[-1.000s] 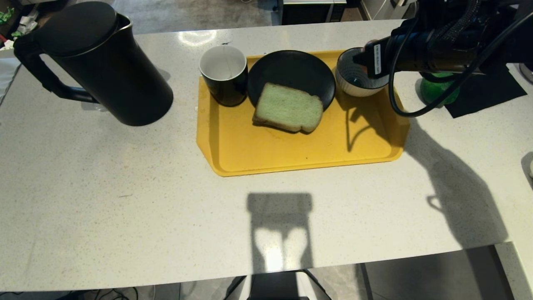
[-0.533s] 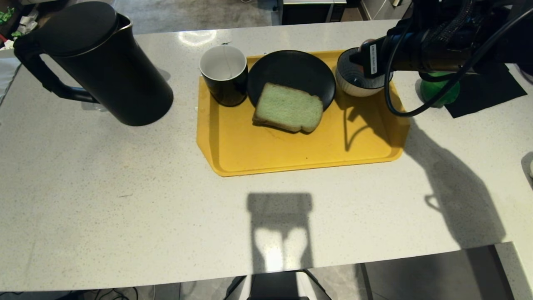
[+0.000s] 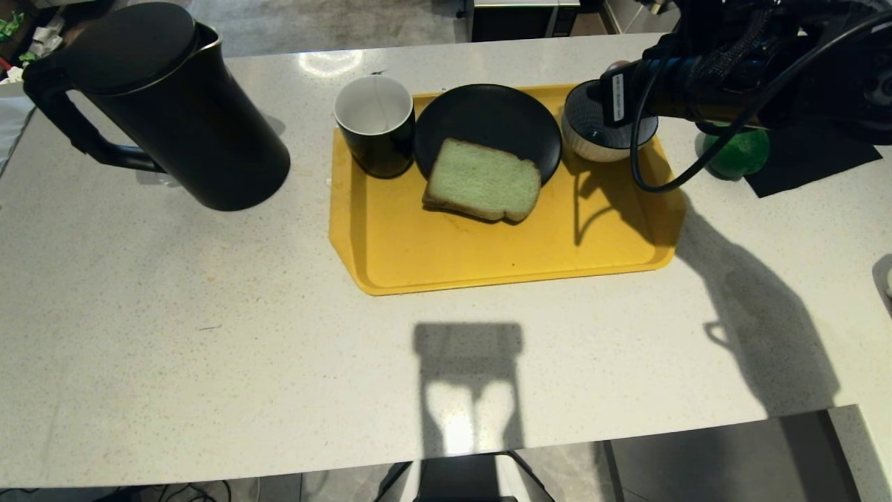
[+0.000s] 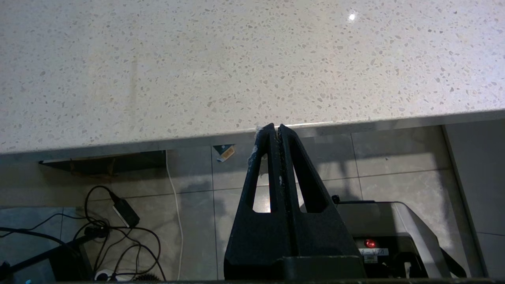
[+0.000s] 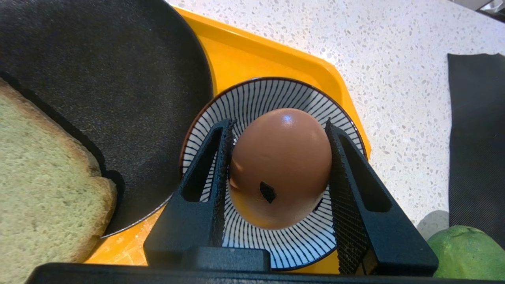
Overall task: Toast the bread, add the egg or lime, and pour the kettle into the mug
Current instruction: Put the egg in the bowl
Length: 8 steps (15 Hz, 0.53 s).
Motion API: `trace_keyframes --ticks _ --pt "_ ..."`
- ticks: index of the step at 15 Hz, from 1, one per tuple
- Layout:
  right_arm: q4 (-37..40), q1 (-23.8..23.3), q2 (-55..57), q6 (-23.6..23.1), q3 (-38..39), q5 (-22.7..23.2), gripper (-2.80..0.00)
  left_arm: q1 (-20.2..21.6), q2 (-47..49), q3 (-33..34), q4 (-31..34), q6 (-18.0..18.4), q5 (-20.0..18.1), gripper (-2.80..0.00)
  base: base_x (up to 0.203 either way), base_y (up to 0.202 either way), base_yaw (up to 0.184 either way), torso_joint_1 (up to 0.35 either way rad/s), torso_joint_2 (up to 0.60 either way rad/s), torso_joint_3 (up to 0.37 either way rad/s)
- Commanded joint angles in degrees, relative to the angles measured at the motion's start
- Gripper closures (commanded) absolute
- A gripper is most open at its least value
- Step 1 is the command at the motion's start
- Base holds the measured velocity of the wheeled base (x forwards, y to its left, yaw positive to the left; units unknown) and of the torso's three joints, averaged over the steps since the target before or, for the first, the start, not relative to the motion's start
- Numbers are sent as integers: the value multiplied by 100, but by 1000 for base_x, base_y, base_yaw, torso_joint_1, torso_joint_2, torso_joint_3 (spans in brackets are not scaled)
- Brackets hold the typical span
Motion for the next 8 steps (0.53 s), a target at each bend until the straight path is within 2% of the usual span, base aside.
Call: trace_keyframes --ticks 1,8 --pt "-8 -5 42 -17 0 1 0 1 -4 88 -5 -5 6 0 0 0 0 0 0 0" --pt "-17 -11 135 -136 25 19 0 1 -4 88 -5 -5 6 0 0 0 0 0 0 0"
